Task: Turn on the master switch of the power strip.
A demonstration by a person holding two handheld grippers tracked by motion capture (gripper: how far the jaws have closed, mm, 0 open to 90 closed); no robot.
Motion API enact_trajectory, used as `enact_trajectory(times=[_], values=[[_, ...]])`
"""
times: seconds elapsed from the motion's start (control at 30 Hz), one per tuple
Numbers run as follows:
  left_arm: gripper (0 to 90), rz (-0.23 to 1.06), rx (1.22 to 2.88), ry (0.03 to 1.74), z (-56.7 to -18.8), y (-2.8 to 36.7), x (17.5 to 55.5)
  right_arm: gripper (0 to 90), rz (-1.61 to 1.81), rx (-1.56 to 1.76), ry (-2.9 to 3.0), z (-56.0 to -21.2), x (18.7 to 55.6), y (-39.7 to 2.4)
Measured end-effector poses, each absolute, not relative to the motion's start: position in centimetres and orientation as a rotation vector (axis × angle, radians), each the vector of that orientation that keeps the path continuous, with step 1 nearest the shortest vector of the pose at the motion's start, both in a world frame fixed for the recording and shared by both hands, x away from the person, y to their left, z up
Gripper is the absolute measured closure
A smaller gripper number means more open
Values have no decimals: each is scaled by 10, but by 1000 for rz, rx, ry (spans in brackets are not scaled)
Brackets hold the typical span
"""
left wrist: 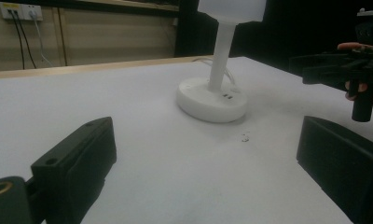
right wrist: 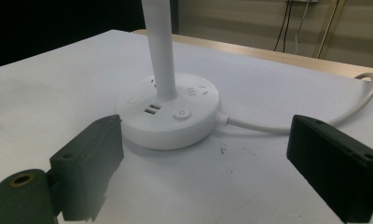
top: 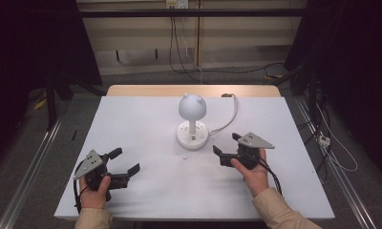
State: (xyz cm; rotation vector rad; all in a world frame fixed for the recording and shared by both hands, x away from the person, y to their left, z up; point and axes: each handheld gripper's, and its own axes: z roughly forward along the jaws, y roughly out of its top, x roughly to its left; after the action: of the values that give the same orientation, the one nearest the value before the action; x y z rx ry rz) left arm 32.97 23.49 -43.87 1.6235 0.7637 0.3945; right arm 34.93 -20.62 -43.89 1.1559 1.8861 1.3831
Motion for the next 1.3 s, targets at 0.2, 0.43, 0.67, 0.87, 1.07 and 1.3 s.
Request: enact_trajectory(times=[0.2, 0.43, 0.67, 0.87, 1.07, 1.3], values=[[45, 392, 1628, 761, -439, 234, 329, 105, 1391, 1148, 1893, -437, 354, -199], [45, 391, 1624, 775, -439, 235, 329, 137, 1379, 1129, 1913, -437, 360, -193], [44, 391, 1624, 775, -439, 235, 329, 208, 1374, 1130, 1910, -435, 365, -189], [44, 393, 1618, 778, -439, 236, 329, 321, 1381, 1126, 1918, -434, 371, -186], [44, 395, 1616, 781, -439, 236, 329, 443, 1376, 1124, 1933, -432, 378, -183], [44, 392, 1611, 783, -439, 236, 329, 626, 1378, 1119, 1961, -429, 386, -179]])
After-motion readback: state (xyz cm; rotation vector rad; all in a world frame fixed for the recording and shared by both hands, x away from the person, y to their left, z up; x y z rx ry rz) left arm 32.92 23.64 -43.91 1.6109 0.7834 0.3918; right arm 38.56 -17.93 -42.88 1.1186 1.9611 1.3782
